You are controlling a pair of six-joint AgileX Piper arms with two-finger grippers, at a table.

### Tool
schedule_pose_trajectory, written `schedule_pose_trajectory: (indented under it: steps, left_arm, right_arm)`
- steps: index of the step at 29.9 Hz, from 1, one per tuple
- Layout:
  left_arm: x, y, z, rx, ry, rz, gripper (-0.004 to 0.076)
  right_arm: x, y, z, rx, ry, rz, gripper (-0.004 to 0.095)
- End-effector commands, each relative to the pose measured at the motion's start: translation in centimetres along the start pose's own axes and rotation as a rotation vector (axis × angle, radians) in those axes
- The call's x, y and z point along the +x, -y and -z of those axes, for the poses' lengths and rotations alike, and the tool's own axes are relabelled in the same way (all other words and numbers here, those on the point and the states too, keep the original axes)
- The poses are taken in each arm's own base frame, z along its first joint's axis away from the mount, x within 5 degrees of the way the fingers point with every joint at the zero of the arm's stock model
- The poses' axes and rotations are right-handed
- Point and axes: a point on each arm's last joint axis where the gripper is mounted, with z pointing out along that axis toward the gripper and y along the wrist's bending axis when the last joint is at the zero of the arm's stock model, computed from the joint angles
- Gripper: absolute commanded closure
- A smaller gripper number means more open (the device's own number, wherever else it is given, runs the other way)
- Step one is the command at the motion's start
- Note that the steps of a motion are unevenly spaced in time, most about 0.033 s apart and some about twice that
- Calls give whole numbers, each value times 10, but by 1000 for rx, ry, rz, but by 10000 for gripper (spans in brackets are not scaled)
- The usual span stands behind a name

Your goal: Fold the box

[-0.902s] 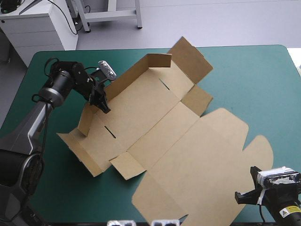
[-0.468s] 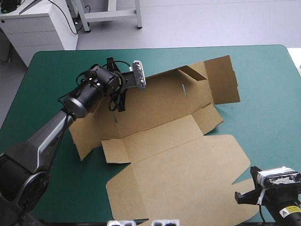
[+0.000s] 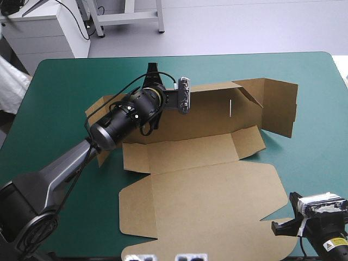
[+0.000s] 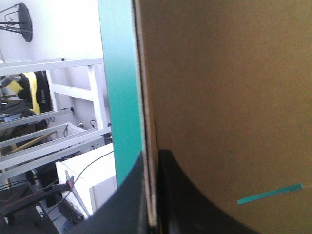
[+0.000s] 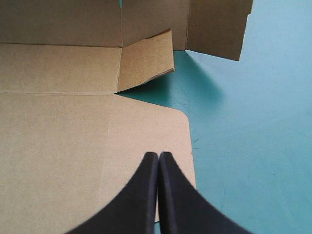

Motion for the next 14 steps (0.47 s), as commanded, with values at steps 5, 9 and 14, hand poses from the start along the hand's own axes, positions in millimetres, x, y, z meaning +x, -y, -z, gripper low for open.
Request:
schedule_pose_trajectory:
  steps: [5, 9, 14]
  left_arm:
    - [-17, -12, 44, -157, 9, -55, 732]
    - [-27, 12, 47, -146, 0, -135, 732]
    - [-25, 53, 45, -238, -8, -225, 732]
  right_arm:
    - [-14, 2, 3, 22, 84, 7, 922]
    - [-14, 2, 4, 23, 88, 7, 922]
    - [-14, 2, 4, 23, 88, 7, 922]
